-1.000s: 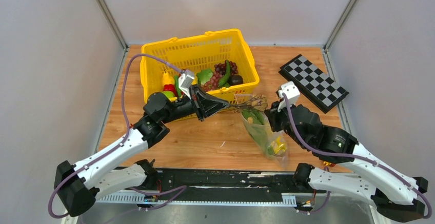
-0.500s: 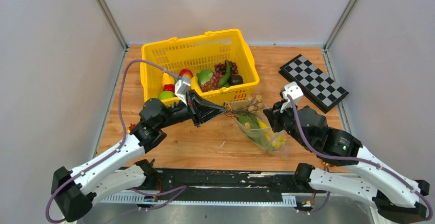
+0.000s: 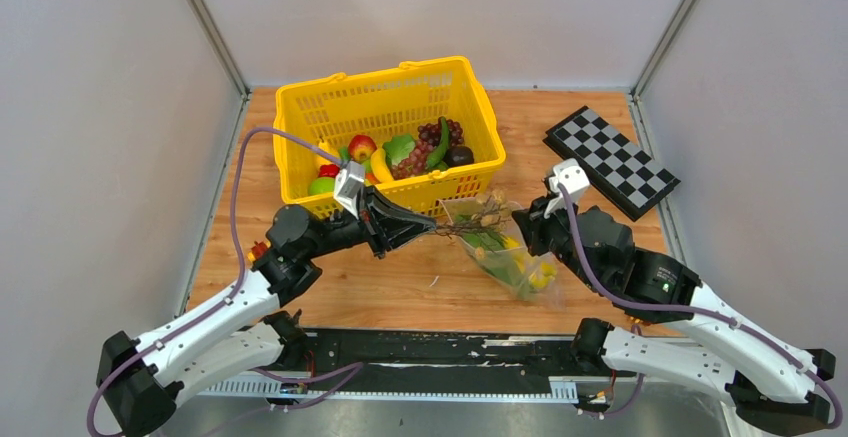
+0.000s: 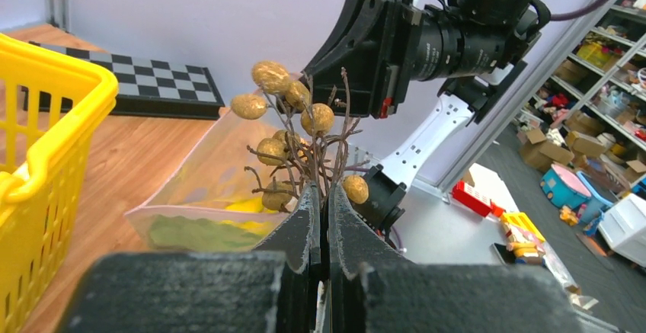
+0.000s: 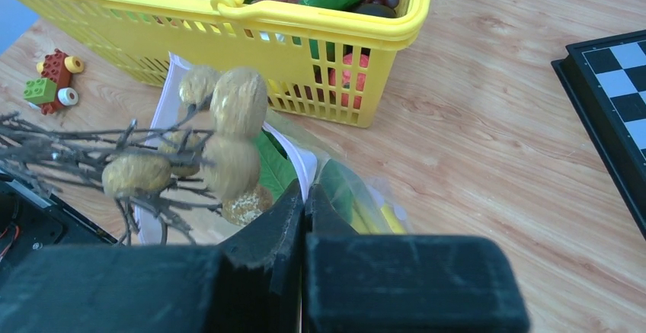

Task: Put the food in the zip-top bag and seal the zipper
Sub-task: Place the fake fruit in the zipper food storage bag.

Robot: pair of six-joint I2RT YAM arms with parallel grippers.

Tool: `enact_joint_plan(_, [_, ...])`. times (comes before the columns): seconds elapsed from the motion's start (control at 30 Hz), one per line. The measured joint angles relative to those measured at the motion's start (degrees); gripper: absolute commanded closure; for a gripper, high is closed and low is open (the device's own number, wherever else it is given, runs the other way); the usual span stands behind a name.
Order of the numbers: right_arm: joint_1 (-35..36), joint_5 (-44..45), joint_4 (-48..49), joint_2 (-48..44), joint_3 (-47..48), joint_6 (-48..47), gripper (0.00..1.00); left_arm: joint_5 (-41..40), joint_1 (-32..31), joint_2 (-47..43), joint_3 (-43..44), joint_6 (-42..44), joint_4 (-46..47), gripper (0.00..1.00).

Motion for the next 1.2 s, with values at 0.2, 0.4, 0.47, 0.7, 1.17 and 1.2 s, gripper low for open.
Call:
enact_joint_plan(0.2, [0.0,1.3,0.4,0.0,-0.2,0.2,0.99,1.7,-0.9,-0.6,-1.5,0.9,2.5,1.0])
enact_joint_plan(0.4, [0.0,1.4,1.4,0.0,-1.0,0.2,0.99,2.3,-1.7,-2.1,-1.3,3.3,1.6,1.0])
enact_joint_plan(0.47, [0.0,1.0,1.6,0.0,-1.0,0.2,0.99,1.6,-1.8,-2.0,-1.0,4.5,-0.4,1.0])
enact_joint_plan(0.7, [0.0,-2.6,2.4,0.0,-1.2,-0.4,1.0,-0.9,-1.8,0.9,1.5,7.5,-6.3,1.0])
enact_joint_plan(1.17, [0.0,-9.5,4.7,0.2,-2.9,-3.1,0.99,-5.7,-1.8,5.3,12.9,15.9,-19.8,1.0])
enact_joint_plan(1.2, [0.0,-9.7,4.9,0.2,-3.0,-3.3,0.99,-5.6,-1.8,5.7,12.9,16.1,-20.2,1.0])
